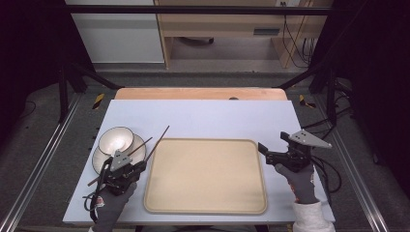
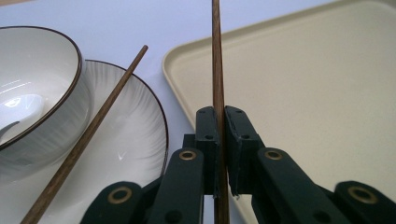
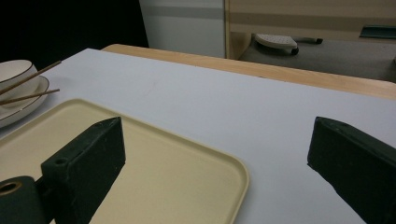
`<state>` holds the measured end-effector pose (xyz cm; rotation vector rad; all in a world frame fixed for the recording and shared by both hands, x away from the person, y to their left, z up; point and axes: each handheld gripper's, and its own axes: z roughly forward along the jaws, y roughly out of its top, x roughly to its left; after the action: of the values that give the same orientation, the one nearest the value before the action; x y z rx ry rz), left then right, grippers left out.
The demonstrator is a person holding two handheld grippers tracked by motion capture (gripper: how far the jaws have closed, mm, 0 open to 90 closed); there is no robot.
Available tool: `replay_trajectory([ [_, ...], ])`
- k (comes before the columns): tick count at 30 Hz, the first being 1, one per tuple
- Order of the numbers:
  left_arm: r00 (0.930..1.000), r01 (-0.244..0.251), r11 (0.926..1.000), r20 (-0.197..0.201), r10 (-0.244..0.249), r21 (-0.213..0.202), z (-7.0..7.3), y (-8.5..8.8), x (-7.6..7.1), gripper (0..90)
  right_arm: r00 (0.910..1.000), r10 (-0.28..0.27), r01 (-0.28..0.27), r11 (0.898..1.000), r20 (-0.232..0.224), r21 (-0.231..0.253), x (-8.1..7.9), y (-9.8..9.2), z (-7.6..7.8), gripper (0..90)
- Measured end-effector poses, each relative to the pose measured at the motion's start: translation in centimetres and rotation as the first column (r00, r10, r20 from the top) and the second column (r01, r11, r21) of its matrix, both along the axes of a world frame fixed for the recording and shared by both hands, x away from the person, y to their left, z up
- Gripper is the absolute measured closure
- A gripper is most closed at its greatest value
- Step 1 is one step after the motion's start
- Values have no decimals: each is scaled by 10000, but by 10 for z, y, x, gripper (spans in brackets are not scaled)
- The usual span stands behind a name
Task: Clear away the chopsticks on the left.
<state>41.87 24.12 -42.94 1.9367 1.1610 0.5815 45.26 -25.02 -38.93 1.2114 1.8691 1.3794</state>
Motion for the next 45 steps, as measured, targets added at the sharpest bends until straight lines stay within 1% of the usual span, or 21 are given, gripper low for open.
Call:
replay_trajectory([
  [3, 9994, -324, 9992, 140, 327, -235, -1, -7, -3, 843, 10000, 8, -8, 10000, 24, 33, 0, 0, 0, 43],
  [4, 9991, -402, 9988, 124, 406, -276, -1, -8, -3, 843, 10000, 18, -18, 10000, 23, 46, 0, 0, 0, 42],
  [5, 9980, -605, 9977, 177, 610, -303, -1, -11, -4, 843, 10000, 23, -23, 10000, 37, 46, -1, 1, 1, 42],
  [6, 9980, -605, 9977, 177, 610, -303, -1, -11, -4, 843, 10000, 23, -23, 10000, 37, 46, -1, 1, 1, 42],
  [8, 9964, -813, 9959, 219, 822, -384, -1, -15, -5, 843, 10000, 21, -21, 10000, 91, 41, -1, 1, 1, 41],
  [11, 9932, -1142, 9921, 189, 1153, -511, -2, -19, -8, 843, 9999, 14, -15, 10000, 139, 60, -2, 1, 2, 41],
  [12, 9921, -1231, 9913, 179, 1240, -475, -3, -21, -9, 843, 9999, 42, -43, 10000, 139, 86, -3, 1, 3, 41],
  [15, 9897, -1423, 9872, 78, 1432, -714, -3, -28, -11, 843, 9998, 76, -76, 10000, 184, 25, -3, 2, 4, 41],
  [18, 9873, -1573, 9844, 97, 1585, -791, -2, -35, -13, 843, 9997, 144, -146, 9999, 191, 83, -4, 4, 5, 41],
  [20, 9846, -1725, 9826, 157, 1740, -686, -3, -41, -14, 843, 9998, 113, -115, 9999, 186, 106, -4, 4, 5, 42],
  [22, 9809, -1919, 9783, 175, 1938, -776, -5, -46, -16, 844, 9998, 107, -110, 9999, 190, 116, -5, 3, 5, 41],
  [24, 9781, -2051, 9757, 208, 2072, -775, -7, -48, -17, 844, 9997, 108, -111, 9998, 198, 138, -5, 3, 5, 42],
  [27, 9718, -2324, 9691, 218, 2349, -822, -13, -53, -21, 843, 9997, 98, -101, 9999, 217, 118, -4, 3, 5, 42],
  [30, 9689, -2449, 9658, 166, 2471, -850, -18, -55, -24, 844, 9997, 102, -103, 9999, 209, 51, -4, 4, 4, 42],
  [34, 9656, -2586, 9630, 91, 2600, -759, -27, -58, -24, 844, 9997, 123, -123, 9999, 197, -1, -4, 4, 4, 42],
  [35, 9651, -2610, 9626, 13, 2618, -722, -31, -59, -24, 843, 9998, 117, -117, 9999, 184, 11, -4, 4, 4, 42],
  [36, 9651, -2610, 9626, 13, 2618, -722, -31, -59, -24, 844, 9998, 117, -117, 9999, 184, 11, -4, 4, 4, 42],
  [41, 9632, -2688, 9612, -280, 2675, -620, -42, -61, -21, 844, 9998, 85, -85, 10000, 205, 2, -3, 4, 4, 42],
  [45, 9626, -2694, 9616, -435, 2673, -517, -45, -63, -19, 844, 9998, 98, -97, 9999, 185, -48, -3, 5, 3, 42],
])
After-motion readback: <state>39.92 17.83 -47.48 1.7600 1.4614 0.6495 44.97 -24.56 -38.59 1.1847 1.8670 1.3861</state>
